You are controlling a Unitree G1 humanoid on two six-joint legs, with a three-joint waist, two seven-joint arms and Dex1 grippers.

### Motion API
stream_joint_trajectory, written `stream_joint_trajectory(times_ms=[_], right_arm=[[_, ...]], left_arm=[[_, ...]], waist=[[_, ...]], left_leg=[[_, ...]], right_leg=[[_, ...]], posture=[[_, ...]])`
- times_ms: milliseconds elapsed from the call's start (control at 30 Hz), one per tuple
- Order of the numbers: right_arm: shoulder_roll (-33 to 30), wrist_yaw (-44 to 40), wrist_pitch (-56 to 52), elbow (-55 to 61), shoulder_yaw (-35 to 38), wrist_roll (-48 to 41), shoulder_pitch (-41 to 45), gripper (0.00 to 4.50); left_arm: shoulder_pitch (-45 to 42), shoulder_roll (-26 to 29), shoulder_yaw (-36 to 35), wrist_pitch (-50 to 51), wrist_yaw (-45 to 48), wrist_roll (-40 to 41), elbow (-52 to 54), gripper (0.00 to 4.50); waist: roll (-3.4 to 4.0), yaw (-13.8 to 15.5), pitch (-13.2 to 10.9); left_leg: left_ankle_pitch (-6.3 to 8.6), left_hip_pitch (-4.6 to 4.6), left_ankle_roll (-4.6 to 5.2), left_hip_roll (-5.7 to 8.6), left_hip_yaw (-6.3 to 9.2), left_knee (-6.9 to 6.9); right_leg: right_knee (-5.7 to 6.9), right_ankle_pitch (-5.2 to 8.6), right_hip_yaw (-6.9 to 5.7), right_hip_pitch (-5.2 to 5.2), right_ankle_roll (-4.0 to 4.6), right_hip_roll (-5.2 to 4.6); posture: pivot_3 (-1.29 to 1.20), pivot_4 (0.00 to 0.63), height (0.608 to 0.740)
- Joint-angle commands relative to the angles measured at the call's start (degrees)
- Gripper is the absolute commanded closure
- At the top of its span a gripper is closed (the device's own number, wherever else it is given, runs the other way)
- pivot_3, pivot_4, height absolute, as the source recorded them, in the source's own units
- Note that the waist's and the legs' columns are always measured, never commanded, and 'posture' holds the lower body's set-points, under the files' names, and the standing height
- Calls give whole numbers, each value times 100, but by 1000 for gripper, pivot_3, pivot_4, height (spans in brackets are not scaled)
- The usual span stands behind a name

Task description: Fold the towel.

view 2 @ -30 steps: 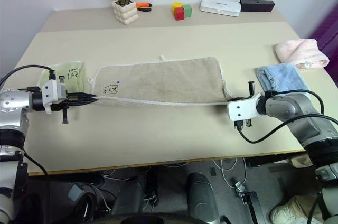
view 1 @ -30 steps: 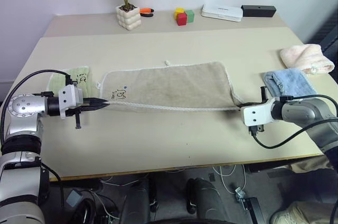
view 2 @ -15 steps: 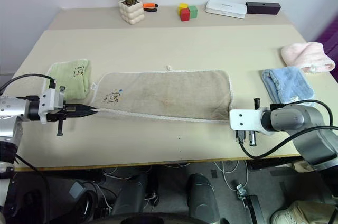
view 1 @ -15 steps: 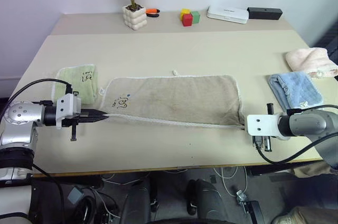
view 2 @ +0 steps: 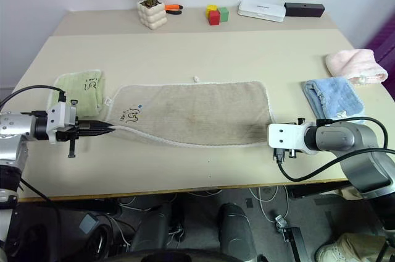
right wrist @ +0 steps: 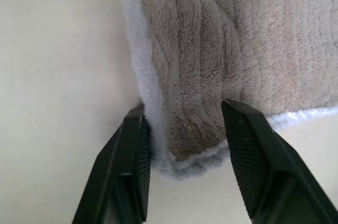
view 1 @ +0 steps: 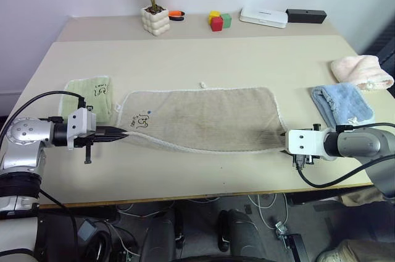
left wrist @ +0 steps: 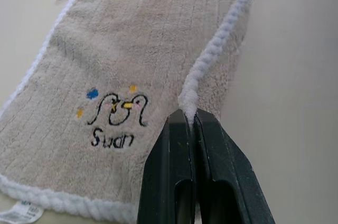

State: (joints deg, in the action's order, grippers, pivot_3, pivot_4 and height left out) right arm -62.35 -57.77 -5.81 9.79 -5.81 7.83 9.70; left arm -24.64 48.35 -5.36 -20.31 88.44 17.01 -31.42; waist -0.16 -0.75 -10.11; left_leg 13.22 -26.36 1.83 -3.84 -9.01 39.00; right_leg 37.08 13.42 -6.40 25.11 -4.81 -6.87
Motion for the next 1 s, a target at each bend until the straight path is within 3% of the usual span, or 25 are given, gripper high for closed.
stream_joint_trajectory(times_ms=[33,100,133,400,733,1000], right_arm=[[21,-66,165,-77,-29,49,40,3181],[9,-98,219,-134,-21,56,61,4210],[-6,-115,253,-164,-12,61,69,4459],[-260,-440,459,-243,146,-62,-127,4459],[-732,-1125,-163,442,656,-750,-757,4459],[-577,-923,-138,-244,177,-204,402,4459]], left_arm=[[-34,43,-124,-5,-14,145,76,4500],[-34,44,-124,6,-3,149,74,4500],[-28,48,-122,6,5,149,76,4500],[303,172,-315,726,34,520,494,4500],[1239,281,-548,980,-182,721,1341,4500],[328,70,-373,654,-280,532,638,4500]], waist=[[0,-1,0],[0,-2,0],[1,5,0],[1,14,0],[1,18,0],[3,18,-2]], left_leg=[[0,0,0,0,-1,0],[0,0,0,0,-3,0],[0,0,0,0,-3,1],[1,-1,1,-1,-2,3],[8,-3,9,-9,4,3],[12,-4,14,-6,5,8]], right_leg=[[0,-1,0,1,-2,0],[0,-2,0,1,-3,0],[0,-2,1,1,-3,0],[0,-1,1,1,-2,-1],[-3,4,1,7,6,-7],[-9,5,0,24,9,-12]], posture=[[0,150,740],[0,150,740],[0,150,740],[0,150,740],[0,150,740],[0,150,740]])
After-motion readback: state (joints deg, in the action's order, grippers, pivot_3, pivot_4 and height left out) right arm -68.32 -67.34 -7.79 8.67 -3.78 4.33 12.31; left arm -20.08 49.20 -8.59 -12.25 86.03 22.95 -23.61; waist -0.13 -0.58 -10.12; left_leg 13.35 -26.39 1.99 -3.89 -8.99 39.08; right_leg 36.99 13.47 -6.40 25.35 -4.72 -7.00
